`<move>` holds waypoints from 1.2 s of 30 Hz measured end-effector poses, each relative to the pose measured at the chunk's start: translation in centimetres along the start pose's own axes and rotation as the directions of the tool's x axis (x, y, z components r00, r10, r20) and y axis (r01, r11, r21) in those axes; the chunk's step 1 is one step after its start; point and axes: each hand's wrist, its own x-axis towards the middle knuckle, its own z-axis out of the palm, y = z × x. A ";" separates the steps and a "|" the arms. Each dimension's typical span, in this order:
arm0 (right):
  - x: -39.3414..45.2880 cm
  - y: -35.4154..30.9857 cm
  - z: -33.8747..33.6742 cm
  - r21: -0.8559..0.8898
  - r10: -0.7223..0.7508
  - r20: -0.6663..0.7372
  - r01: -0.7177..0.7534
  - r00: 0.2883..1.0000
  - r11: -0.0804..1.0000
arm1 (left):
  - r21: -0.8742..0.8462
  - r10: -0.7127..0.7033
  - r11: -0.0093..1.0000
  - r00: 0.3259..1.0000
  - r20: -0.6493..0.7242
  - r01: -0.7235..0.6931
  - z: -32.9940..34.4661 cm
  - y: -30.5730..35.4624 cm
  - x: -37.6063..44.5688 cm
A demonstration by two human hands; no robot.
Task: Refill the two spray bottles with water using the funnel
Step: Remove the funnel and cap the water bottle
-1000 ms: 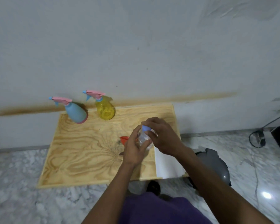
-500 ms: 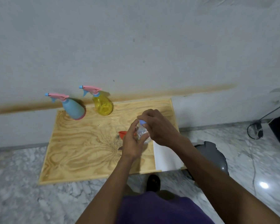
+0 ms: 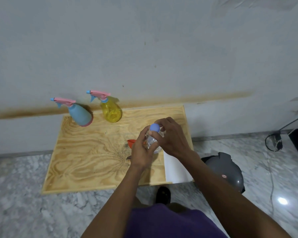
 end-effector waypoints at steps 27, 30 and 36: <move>-1.0 0.8 2.1 0.179 0.057 -0.184 -0.024 0.981 0.984 | 0.041 0.040 0.998 0.997 -0.072 -0.037 0.0 0.1 -0.2; -0.9 0.8 2.2 0.190 0.125 -0.217 -0.084 0.968 0.978 | 0.043 0.037 0.999 0.997 -0.075 -0.034 0.2 0.0 -0.2; -1.0 0.8 2.9 0.266 0.170 -0.261 -0.098 0.950 0.959 | 0.071 0.029 0.997 0.997 -0.072 -0.024 0.1 0.0 -0.1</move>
